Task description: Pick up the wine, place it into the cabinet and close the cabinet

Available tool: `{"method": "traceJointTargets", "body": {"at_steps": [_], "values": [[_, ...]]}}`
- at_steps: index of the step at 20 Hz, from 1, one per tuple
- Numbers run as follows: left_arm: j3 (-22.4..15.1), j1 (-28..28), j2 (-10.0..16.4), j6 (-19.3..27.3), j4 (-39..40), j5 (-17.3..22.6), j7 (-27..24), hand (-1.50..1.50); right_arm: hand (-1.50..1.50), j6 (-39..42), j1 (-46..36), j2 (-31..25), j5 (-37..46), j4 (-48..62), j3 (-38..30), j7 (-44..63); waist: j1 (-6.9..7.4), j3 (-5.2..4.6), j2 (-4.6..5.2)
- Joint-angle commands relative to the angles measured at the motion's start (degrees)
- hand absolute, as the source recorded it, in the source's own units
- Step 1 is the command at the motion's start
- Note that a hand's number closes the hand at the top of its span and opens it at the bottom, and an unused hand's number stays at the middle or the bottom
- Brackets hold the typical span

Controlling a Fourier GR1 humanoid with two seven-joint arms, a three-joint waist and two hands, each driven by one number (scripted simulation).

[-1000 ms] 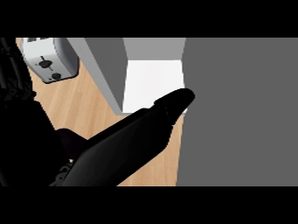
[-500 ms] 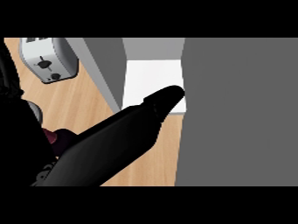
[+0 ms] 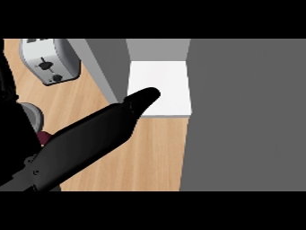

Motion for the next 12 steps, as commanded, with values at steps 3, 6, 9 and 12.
{"method": "traceJointTargets", "body": {"at_steps": [3,6,9,12], "values": [[0.5,6.9,0.0,0.1,0.0,2.9,2.8,-1.50,-1.50,-0.7,2.0,-0.5,-0.8,-5.7,-3.2,1.6,-0.20,-0.02,0.13],[2.6,11.0,0.0,-0.3,-1.5,6.8,0.0,-1.50,-1.50,-0.6,1.8,0.5,1.9,-2.5,-1.8,-1.2,0.24,-0.04,0.19],[3.5,12.4,0.0,1.4,0.7,7.5,0.4,-1.50,-1.50,1.3,4.0,-1.5,-1.6,-4.5,-6.0,-1.4,-0.16,0.00,0.14],[5.3,12.9,0.0,4.8,4.4,10.3,-4.5,-1.50,-1.50,2.7,7.5,-0.9,-1.2,-6.8,-5.3,-2.2,-0.45,-0.01,0.20]]}}
